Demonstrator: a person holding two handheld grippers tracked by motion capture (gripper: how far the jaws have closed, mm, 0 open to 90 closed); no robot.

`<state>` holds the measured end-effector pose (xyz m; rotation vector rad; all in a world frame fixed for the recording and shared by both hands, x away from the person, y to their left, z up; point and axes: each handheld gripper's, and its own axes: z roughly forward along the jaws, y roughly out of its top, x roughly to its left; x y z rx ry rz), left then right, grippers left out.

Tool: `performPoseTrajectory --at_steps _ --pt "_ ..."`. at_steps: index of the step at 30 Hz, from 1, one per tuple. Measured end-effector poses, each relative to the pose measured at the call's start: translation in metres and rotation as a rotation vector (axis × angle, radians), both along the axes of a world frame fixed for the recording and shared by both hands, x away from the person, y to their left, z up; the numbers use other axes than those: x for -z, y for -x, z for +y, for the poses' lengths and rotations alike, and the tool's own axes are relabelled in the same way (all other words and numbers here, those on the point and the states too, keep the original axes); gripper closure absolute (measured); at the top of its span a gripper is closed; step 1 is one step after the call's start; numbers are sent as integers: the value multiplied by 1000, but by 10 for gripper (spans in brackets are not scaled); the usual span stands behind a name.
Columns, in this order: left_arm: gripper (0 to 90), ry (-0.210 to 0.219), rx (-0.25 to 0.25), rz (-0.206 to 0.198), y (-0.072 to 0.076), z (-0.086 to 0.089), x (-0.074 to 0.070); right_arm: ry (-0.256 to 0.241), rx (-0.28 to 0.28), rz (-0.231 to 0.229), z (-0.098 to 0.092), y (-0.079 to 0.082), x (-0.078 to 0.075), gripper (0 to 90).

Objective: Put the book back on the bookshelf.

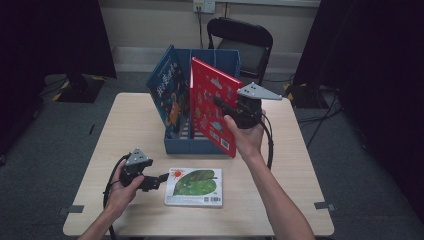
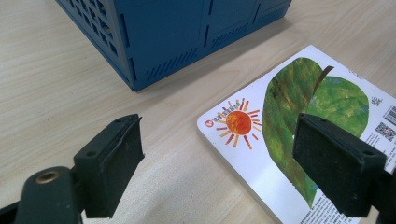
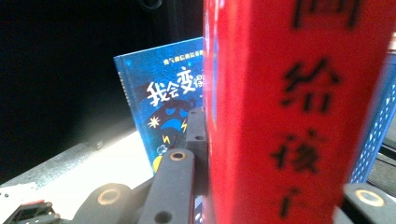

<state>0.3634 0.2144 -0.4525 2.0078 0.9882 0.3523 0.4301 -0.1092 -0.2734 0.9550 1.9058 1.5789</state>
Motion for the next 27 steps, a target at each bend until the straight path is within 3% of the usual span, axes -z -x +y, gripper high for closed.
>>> performPoseTrajectory --at_steps 8,12,27 --pt "159 2 3 0 1 -1 0 15 40 -5 10 -11 -1 807" --pt "159 2 1 0 1 -1 0 33 86 -8 16 -14 -1 806" --pt "161 0 8 8 1 -3 1 33 149 2 31 -35 5 806"
